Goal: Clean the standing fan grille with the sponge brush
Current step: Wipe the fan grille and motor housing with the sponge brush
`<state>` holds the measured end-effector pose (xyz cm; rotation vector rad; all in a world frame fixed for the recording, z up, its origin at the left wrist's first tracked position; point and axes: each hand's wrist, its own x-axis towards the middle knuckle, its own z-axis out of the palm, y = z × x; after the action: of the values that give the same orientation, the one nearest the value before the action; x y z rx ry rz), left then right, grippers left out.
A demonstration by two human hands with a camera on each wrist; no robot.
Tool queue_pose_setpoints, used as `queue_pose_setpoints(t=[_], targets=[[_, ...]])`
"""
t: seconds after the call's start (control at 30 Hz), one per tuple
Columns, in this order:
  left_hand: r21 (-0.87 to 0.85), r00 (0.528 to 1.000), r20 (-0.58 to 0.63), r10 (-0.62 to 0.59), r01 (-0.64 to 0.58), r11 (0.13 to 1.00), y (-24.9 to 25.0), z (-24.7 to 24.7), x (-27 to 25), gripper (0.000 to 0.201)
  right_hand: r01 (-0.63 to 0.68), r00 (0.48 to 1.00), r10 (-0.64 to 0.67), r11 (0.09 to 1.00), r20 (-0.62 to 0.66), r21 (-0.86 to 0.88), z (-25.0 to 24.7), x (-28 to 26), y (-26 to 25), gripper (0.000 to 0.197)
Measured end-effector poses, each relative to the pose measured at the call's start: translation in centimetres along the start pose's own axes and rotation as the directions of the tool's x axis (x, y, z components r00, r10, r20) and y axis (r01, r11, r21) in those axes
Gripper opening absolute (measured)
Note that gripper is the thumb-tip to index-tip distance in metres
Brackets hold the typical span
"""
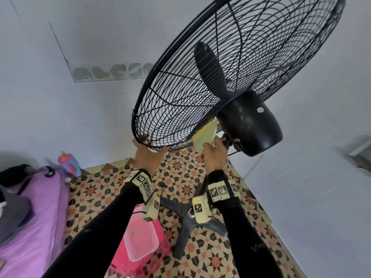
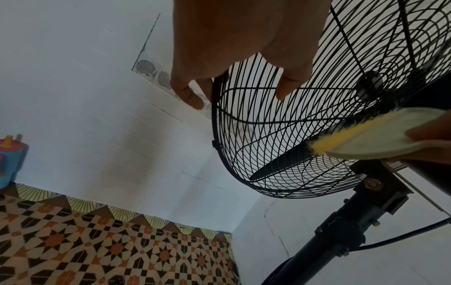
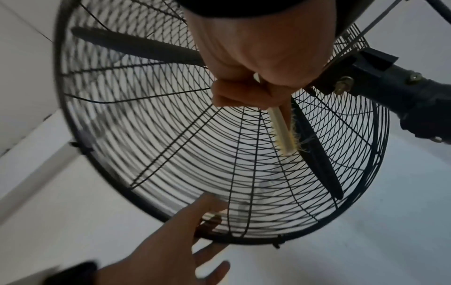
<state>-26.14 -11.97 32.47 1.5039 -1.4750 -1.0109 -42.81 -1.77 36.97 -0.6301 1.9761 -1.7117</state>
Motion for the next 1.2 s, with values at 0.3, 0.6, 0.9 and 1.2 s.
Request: queue_pose_setpoints(t=[0.3, 0.6, 0.9, 1.2], targets=[[-0.003, 1.0, -0.024, 0.006, -0.006, 1.0, 0.2, 0.0, -0.4, 0.101, 0.032, 0.998, -0.036, 0.997, -0.045, -0.076, 1.0, -0.3, -0.6, 0.048], [-0.015, 1.0, -0.018, 0.022, -0.022, 1.0, 0.1, 0.0, -0.7, 0.093, 0.07, 0.985, -0.089, 0.989, -0.149, -0.132, -0.4, 0.2, 1.0, 0.043], [-0.056, 1.0, 0.014, -0.023, 0.024, 0.998, -1.3, 0.5, 0.1, 0.088, 0.004, 1.0, -0.009, 0.948, -0.014, -0.317, 2.8, 1.1, 3.9, 0.047], [-0.029, 1.0, 0.003, 0.008, -0.008, 1.0, -0.5, 0.1, -0.4, 0.098, -0.012, 1.0, 0.01, 0.977, -0.014, -0.212, 3.7, 0.8, 4.8, 0.041]])
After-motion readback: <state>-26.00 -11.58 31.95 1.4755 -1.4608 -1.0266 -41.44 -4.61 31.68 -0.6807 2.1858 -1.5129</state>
